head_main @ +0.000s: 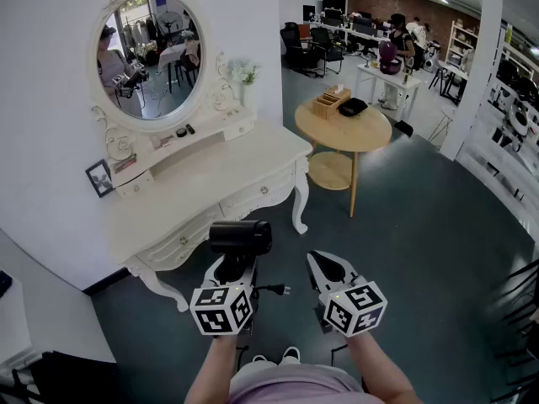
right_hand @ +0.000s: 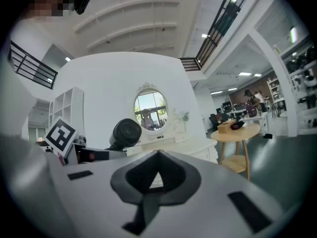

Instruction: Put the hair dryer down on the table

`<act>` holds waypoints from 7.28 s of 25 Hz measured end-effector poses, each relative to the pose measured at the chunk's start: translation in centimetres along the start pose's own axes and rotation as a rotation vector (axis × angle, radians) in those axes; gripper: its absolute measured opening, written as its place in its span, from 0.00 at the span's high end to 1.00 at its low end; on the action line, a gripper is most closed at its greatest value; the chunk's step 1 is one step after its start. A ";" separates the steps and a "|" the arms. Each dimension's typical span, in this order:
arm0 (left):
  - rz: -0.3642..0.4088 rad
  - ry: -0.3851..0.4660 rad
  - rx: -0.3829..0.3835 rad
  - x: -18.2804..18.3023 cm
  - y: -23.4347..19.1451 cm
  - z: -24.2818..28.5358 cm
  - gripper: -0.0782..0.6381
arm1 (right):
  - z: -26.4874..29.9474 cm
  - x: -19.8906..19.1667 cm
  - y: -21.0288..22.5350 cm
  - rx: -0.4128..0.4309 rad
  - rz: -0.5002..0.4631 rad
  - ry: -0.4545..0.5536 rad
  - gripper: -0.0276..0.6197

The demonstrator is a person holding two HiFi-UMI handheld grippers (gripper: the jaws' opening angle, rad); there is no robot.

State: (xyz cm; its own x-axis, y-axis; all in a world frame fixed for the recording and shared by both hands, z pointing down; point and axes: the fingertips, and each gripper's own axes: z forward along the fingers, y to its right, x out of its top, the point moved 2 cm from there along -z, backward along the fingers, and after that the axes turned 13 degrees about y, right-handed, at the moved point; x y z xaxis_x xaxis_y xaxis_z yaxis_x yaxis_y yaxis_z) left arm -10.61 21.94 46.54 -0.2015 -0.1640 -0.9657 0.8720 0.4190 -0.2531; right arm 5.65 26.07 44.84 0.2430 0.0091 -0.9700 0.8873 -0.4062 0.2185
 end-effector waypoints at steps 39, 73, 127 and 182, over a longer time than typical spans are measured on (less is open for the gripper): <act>-0.046 -0.018 0.042 1.3 -8.7 17.5 0.63 | 16.5 -2.3 10.0 -0.010 0.128 -0.059 0.95; -0.012 -0.054 0.120 5.0 -20.6 42.8 0.63 | 42.5 -3.5 21.4 0.045 0.149 -0.116 0.95; 0.085 -0.585 0.197 -7.7 -23.6 58.2 0.63 | 48.5 -5.1 26.2 0.092 0.182 -0.186 0.95; 0.077 -0.172 0.108 6.1 -21.7 55.1 0.63 | 47.6 -4.0 26.4 0.064 0.197 -0.163 0.95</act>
State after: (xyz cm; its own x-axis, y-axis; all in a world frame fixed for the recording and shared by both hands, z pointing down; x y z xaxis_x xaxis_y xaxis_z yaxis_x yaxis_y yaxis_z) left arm -6.21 -37.32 49.38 -0.0613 -0.2889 -0.9554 0.9264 0.3398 -0.1621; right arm 9.45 -28.15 49.46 0.3378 -0.2217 -0.9147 0.8011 -0.4424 0.4031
